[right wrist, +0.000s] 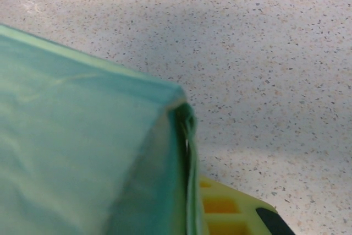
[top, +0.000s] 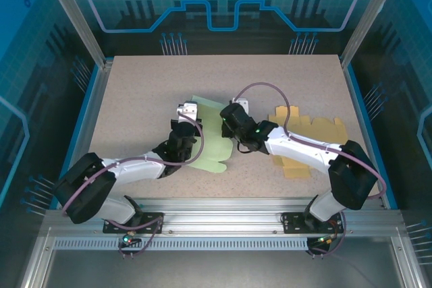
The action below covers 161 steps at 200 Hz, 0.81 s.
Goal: Fold the paper box
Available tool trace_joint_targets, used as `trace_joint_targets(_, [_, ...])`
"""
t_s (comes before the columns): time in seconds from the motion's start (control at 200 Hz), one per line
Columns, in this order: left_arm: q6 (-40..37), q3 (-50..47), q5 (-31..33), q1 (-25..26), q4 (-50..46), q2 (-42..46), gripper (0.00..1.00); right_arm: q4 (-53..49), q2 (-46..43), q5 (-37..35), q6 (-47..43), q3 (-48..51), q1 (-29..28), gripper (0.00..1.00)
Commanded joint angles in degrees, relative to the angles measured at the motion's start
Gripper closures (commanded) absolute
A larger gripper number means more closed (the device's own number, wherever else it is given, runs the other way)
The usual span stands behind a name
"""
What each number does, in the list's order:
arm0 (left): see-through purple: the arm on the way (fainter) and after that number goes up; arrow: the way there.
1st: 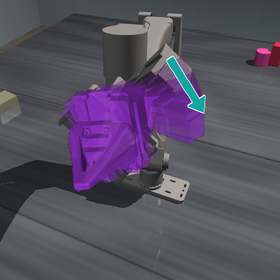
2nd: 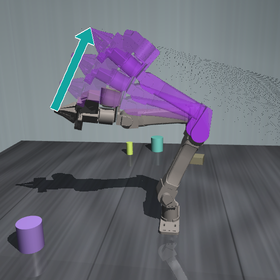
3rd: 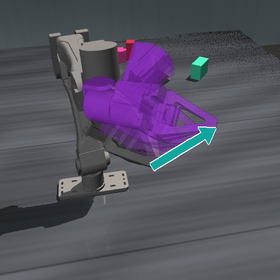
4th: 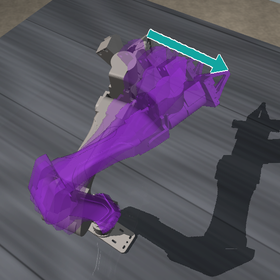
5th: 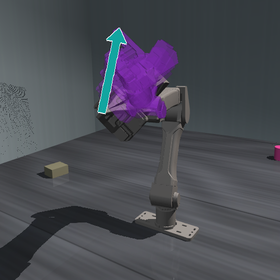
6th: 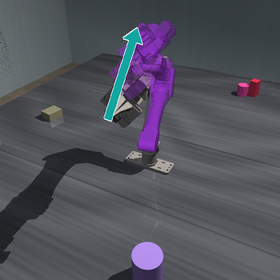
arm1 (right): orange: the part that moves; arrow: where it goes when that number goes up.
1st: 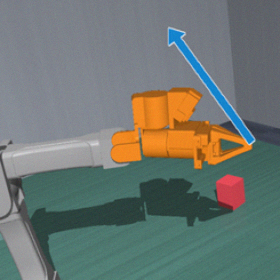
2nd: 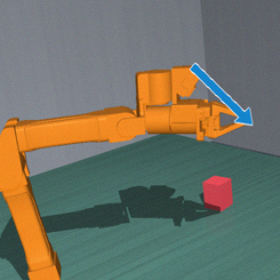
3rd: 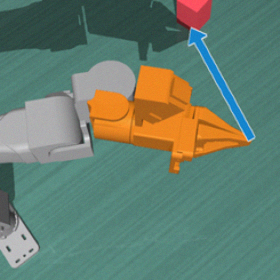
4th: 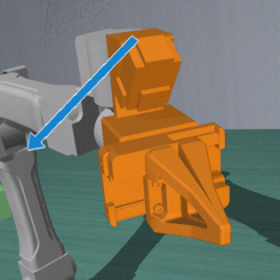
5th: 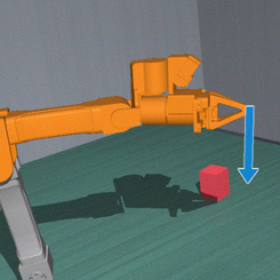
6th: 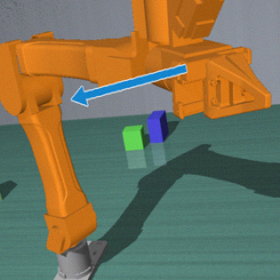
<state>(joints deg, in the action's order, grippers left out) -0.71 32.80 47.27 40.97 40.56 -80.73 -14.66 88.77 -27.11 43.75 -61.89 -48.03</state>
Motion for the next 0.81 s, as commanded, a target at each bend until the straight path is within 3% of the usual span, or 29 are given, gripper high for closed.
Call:
trace_joint_targets(0.0, [3.1, 3.6, 7.2, -0.2, 1.0, -1.2, 0.86, 1.0, 1.5, 2.2, -0.7, -2.3, -3.0, 1.0])
trace_joint_targets(0.175, [2.8, 4.3, 4.9, -1.9, -0.6, -1.4, 0.82, 0.7, 2.6, 1.9, -0.6, -3.6, -3.6, 1.0])
trace_joint_targets(0.33, [2.0, 1.1, -11.1, -4.9, -1.8, 2.3, 0.67, -1.2, 3.6, 0.9, -0.2, -5.3, -3.6, 1.0])
trace_joint_targets(0.48, [0.1, -0.6, -21.4, -5.6, -6.1, 5.9, 0.63, -3.1, 4.4, -0.5, 0.1, -6.8, -3.5, 1.0])
trace_joint_targets(0.8, [4.5, -5.2, -25.5, -5.5, -13.1, 13.1, 0.56, -3.8, 4.0, -1.8, 0.7, -7.1, -2.9, 1.0])
